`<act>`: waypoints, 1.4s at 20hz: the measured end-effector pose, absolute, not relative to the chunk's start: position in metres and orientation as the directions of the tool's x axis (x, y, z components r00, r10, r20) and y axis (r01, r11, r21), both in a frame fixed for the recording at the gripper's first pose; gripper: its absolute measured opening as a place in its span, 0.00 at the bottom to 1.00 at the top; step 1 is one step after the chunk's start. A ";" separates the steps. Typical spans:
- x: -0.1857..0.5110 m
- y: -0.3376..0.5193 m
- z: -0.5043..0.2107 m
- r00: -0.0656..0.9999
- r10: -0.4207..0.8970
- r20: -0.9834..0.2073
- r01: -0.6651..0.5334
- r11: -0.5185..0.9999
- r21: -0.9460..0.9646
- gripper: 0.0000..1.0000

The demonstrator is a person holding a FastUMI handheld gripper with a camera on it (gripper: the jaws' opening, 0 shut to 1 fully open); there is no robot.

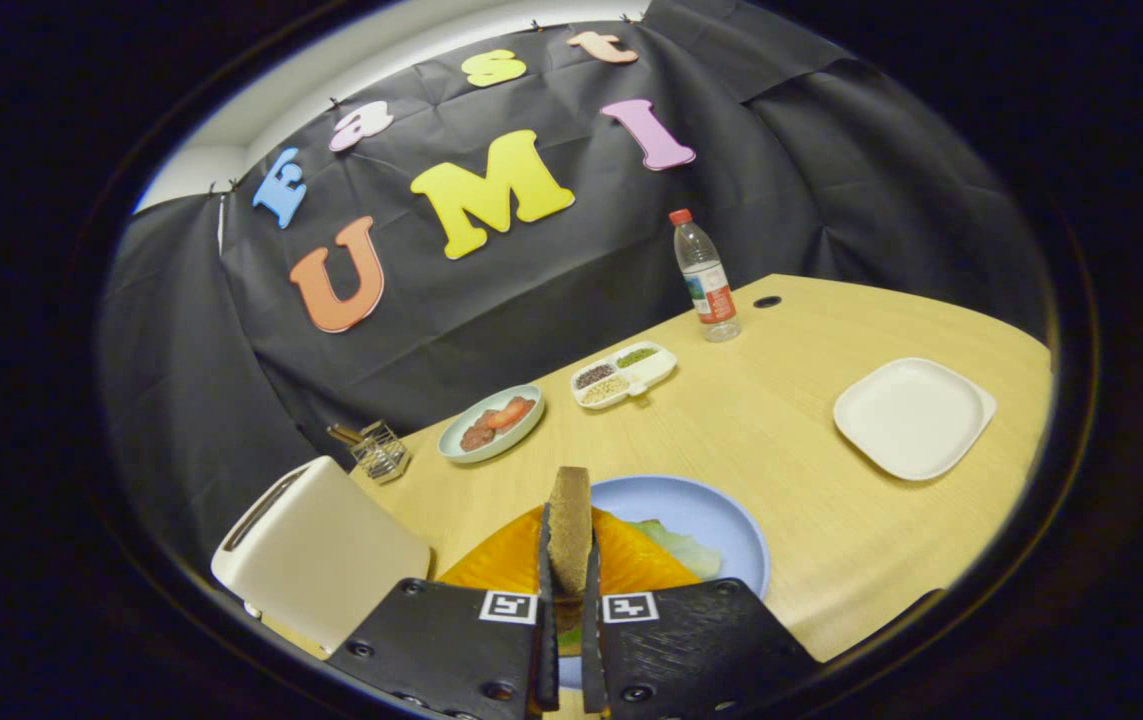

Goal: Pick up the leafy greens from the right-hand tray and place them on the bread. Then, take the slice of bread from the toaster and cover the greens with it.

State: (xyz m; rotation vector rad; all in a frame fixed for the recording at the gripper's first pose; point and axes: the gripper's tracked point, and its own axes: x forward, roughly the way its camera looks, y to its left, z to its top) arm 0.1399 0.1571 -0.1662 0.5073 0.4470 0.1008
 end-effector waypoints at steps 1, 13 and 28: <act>0.140 0.156 -0.169 0.897 0.207 -0.390 0.014 0.870 0.494 0.13; 0.137 0.125 -0.185 0.875 0.170 -0.453 0.027 0.918 0.397 0.56; 0.044 0.090 0.024 0.997 0.030 -0.065 -0.023 0.995 0.100 0.95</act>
